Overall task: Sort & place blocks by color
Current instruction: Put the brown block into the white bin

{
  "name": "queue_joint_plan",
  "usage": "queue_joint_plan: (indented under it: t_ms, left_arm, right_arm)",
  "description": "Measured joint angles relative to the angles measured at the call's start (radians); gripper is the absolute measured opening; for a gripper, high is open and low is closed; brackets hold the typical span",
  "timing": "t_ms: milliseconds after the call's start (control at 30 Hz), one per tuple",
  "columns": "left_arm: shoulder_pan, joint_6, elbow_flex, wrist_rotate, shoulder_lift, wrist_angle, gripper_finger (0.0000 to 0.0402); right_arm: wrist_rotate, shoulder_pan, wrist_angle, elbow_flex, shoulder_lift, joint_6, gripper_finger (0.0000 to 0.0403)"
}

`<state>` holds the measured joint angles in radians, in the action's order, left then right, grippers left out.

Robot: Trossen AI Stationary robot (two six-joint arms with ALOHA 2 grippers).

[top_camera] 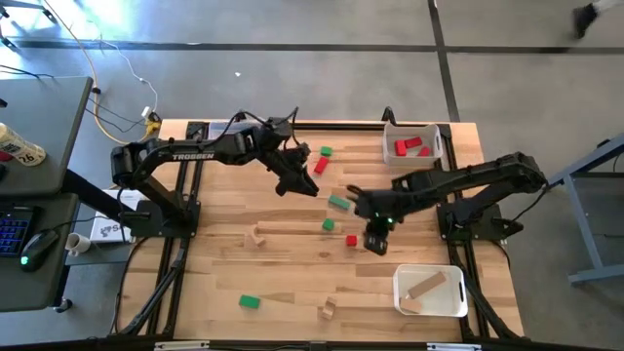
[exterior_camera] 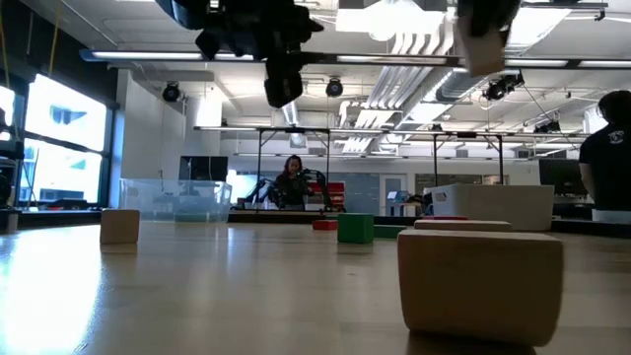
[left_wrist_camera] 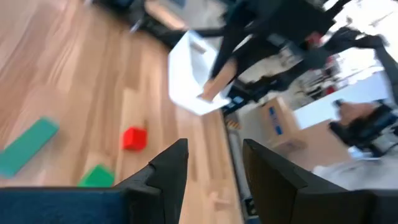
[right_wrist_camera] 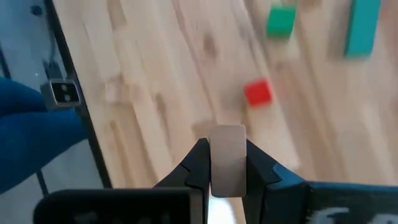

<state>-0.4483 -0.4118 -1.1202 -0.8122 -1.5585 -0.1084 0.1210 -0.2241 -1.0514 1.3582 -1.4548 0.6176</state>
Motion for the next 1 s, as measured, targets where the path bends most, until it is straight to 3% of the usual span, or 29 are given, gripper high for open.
queue_joint_plan:
  t_ms: [167, 567, 767, 1000]
  left_arm:
    - [0.026, 0.054, 0.0, 0.076, 0.0, -0.121, 0.014]
    - [0.135, 0.101, 0.001, 0.371, 0.036, -0.3, 0.014]
    - [0.186, 0.099, 0.002, 0.421, 0.105, -0.354, 0.014]
    - [0.241, 0.094, 0.002, 0.601, 0.192, -0.473, 0.014]
  right_arm:
    - [-0.02, -0.123, -0.073, 0.0, 0.0, 0.213, 0.0032]
    - [-0.226, -0.432, -0.218, 0.002, -0.034, 0.765, 0.0032]
    - [-0.191, -0.526, -0.241, 0.002, -0.119, 0.861, 0.0032]
    - [-0.061, -0.581, -0.243, 0.002, -0.232, 0.867, 0.0032]
